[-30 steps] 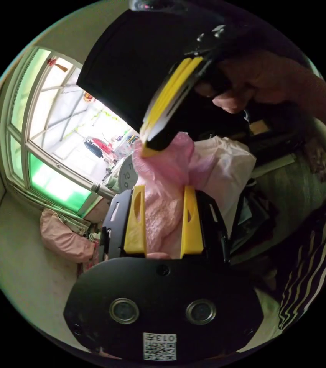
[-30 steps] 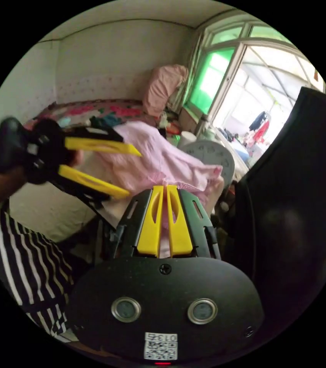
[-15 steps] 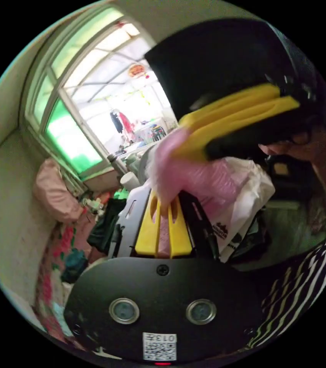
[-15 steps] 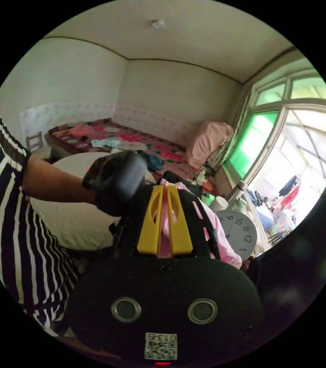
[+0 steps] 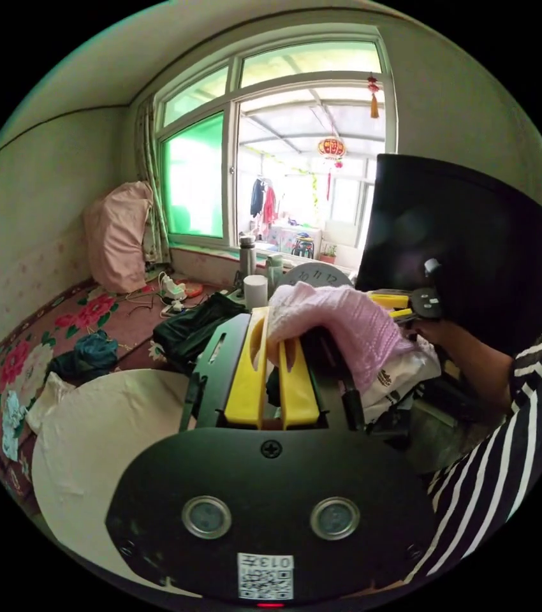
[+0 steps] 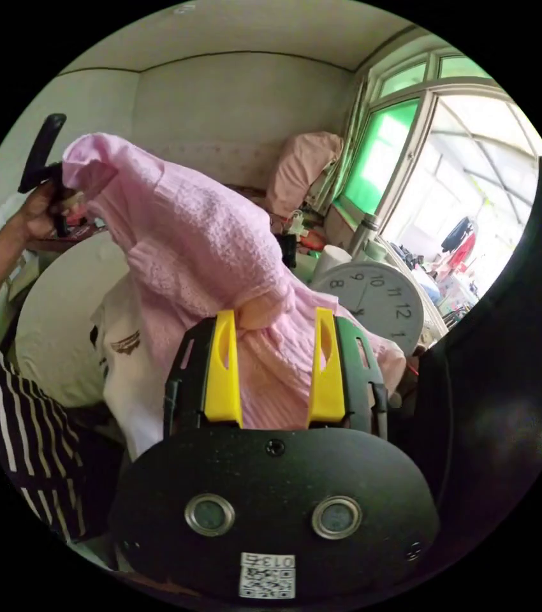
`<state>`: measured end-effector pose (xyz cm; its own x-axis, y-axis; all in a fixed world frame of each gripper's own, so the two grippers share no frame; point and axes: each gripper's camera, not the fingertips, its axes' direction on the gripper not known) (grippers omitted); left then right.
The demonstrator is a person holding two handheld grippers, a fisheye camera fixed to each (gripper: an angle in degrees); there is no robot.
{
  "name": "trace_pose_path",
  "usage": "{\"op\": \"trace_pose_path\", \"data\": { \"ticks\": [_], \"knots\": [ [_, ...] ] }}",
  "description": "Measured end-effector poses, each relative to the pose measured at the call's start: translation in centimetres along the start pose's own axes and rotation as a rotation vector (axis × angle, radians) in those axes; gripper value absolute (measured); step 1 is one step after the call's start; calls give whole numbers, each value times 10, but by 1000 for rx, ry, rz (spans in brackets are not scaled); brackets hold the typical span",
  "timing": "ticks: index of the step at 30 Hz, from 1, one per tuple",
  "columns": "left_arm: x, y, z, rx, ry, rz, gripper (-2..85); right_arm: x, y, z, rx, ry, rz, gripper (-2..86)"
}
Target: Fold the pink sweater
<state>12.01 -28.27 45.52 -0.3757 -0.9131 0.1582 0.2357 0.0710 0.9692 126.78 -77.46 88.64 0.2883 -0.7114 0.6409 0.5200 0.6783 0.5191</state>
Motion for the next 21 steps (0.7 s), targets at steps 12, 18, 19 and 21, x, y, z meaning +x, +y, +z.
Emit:
{"op": "trace_pose_path", "data": {
  "ticks": [12,18,19,21],
  "knots": [
    [-70,103,-157,268,-39,-53,-5,-71,-41,-84,443,-38,-123,21],
    [-118,187,-265,387,-89,-59,-5,-137,-70,-117,697,-141,-6,19],
    [-124,196,-277,395,-98,-58,-5,-153,-75,-119,739,-180,35,19],
    [-150,233,-325,415,-133,-53,-5,-181,-83,-118,789,-233,72,19]
  ]
}}
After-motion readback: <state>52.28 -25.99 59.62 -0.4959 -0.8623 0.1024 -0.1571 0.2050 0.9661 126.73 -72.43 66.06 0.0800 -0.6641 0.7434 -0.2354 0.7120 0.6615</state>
